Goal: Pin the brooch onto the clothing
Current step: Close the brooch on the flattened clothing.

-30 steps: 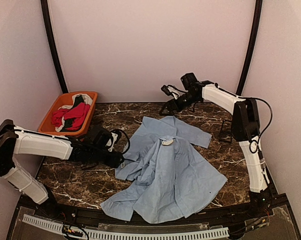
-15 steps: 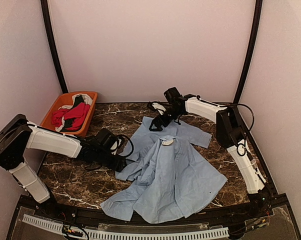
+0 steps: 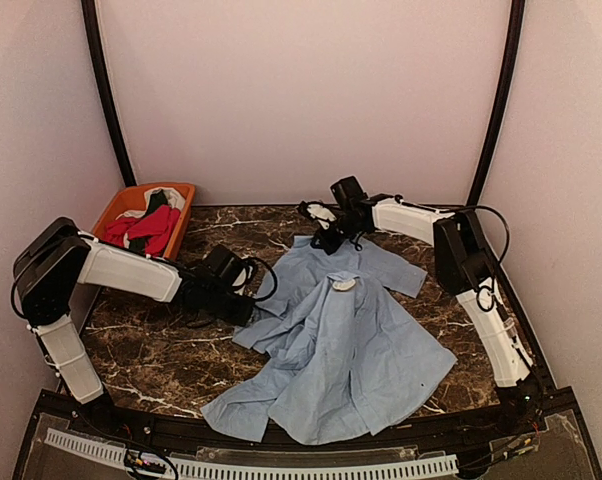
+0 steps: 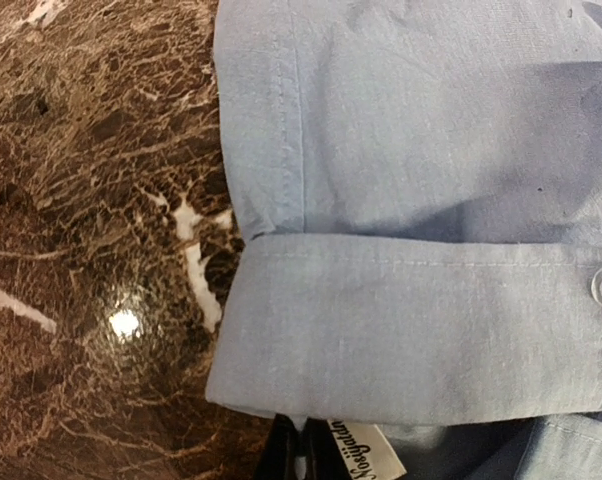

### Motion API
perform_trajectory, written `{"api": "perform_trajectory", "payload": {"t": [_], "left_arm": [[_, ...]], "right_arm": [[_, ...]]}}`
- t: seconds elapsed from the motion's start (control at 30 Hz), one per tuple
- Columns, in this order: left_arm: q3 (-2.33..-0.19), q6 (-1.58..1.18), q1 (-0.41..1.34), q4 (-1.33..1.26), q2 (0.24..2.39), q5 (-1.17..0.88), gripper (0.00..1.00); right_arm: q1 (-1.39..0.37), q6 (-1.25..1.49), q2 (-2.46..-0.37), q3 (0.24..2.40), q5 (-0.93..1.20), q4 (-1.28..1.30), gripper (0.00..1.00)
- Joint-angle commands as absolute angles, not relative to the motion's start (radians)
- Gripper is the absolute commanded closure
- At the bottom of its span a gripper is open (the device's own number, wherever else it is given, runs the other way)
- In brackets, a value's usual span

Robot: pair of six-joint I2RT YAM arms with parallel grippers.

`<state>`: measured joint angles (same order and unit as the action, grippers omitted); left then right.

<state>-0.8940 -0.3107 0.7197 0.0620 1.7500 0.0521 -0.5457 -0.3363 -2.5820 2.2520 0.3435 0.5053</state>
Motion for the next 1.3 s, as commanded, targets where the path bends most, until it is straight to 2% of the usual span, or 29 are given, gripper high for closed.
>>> {"api": "perform_trajectory", "payload": {"t": [0.0,0.17,0.27,0.3,0.37,0.43,0.47,0.5,0.53,0.57,0.63,0.8,0.97,1.0,1.13,1.27], "left_arm": [[-0.917,-0.271,0.699,0.223,1.815,0.119,0.99],[-0.976,-0.204,0.619,0.268,1.792,0.207,0.99],[-1.002,-0.177,0.550,0.275,1.787,0.214,0.99],[-1.013,-0.163,0.542,0.278,1.787,0.218,0.99],[-1.031,-0.142,0.534,0.287,1.789,0.239,0.99],[-1.051,-0.122,0.532,0.298,1.796,0.263,0.96],[-1.058,-0.110,0.531,0.307,1.801,0.270,0.92],[-1.070,-0.106,0.531,0.308,1.800,0.276,0.81],[-1.075,-0.102,0.531,0.308,1.798,0.276,0.76],[-1.081,-0.102,0.531,0.307,1.789,0.274,0.70],[-1.086,-0.106,0.531,0.306,1.764,0.270,0.64],[-1.063,-0.126,0.531,0.279,1.649,0.267,0.42],[-1.047,-0.113,0.532,0.254,1.471,0.263,0.36],[-1.037,-0.104,0.532,0.248,1.448,0.253,0.31],[-1.015,-0.095,0.541,0.215,1.315,0.174,0.20],[-0.984,-0.072,0.628,0.132,1.255,0.107,0.15]], "right_arm": [[-0.525,-0.317,-2.470,2.150,0.253,0.408,1.00],[-0.489,-0.281,-2.415,2.058,0.109,0.371,1.00],[-0.464,-0.238,-2.379,2.014,0.166,0.361,0.99],[-0.463,-0.231,-2.365,2.004,0.186,0.360,0.93],[-0.463,-0.216,-2.331,1.976,0.224,0.356,0.91],[-0.463,-0.203,-2.296,1.955,0.237,0.356,0.82],[-0.463,-0.200,-2.279,1.948,0.231,0.362,0.69],[-0.463,-0.198,-2.264,1.942,0.223,0.368,0.57],[-0.463,-0.198,-2.247,1.935,0.219,0.381,0.48],[-0.463,-0.196,-2.229,1.927,0.216,0.397,0.43],[-0.463,-0.186,-2.183,1.907,0.220,0.446,0.39],[-0.471,-0.134,-1.950,1.755,0.354,0.466,0.35],[-0.510,-0.013,-1.706,1.536,0.515,0.432,0.36],[-0.523,0.031,-1.655,1.492,0.545,0.409,0.36],[-0.570,0.265,-1.505,1.338,0.672,0.307,0.38],[-0.611,0.490,-1.415,1.196,0.752,0.177,0.41]]}}
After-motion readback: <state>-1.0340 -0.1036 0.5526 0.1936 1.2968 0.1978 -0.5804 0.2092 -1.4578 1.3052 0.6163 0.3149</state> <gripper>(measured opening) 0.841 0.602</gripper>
